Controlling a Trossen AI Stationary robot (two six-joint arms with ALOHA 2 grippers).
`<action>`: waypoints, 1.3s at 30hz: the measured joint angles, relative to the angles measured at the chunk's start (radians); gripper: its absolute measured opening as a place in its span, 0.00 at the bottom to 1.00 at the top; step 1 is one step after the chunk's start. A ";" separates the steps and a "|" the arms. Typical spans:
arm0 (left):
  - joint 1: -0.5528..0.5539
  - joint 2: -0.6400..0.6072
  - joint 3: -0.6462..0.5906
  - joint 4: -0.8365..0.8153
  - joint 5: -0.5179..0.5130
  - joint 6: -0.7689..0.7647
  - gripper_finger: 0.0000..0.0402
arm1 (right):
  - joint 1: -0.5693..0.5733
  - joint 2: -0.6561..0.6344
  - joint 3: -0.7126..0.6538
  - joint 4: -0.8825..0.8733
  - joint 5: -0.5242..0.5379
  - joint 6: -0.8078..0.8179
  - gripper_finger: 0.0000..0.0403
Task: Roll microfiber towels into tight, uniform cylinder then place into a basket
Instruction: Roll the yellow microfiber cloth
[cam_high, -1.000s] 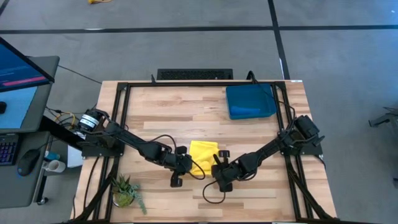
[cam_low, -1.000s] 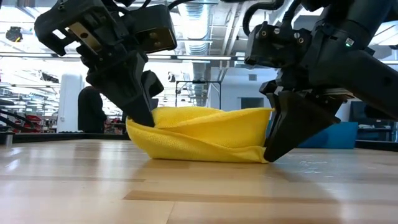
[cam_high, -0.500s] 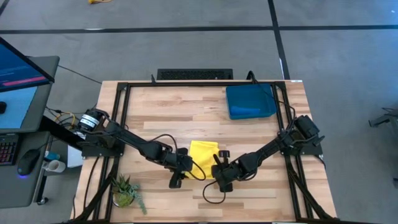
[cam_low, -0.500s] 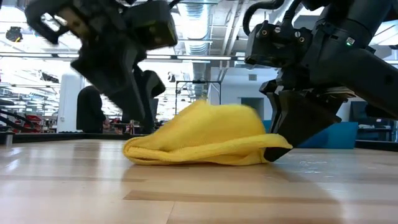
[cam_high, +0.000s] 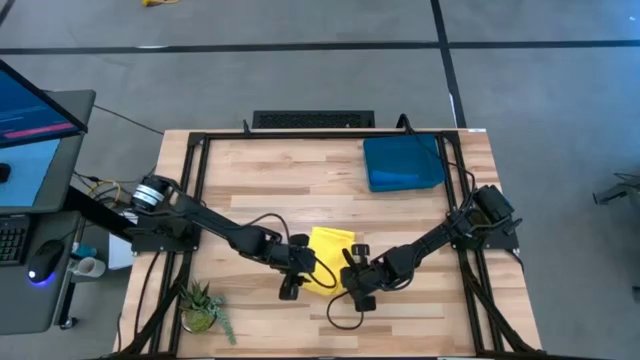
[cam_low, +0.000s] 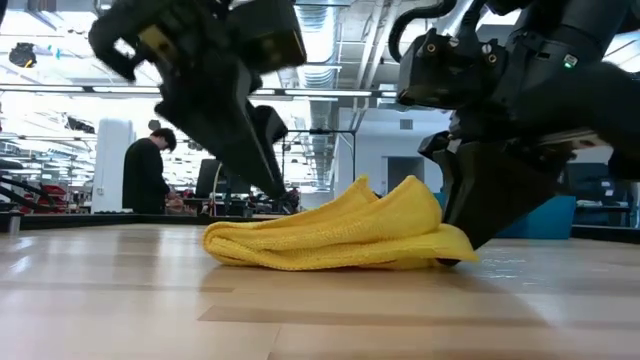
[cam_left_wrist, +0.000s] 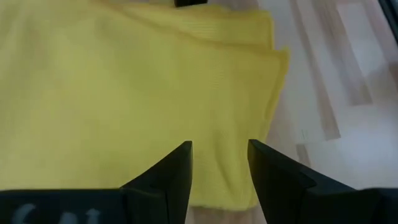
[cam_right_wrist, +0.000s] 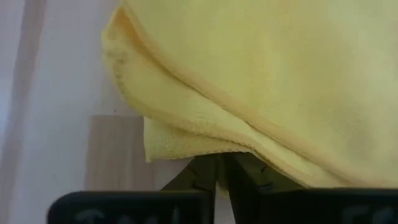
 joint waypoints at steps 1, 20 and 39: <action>0.003 0.017 0.000 0.020 0.010 0.008 0.37 | 0.000 0.000 0.000 0.000 -0.008 0.007 0.12; 0.033 0.062 0.001 0.022 -0.030 0.068 0.37 | 0.004 -0.156 0.002 -0.217 -0.026 0.127 0.33; 0.165 -0.232 -0.130 0.051 -0.065 0.127 0.27 | -0.018 -0.434 0.002 -0.394 0.193 -0.018 0.29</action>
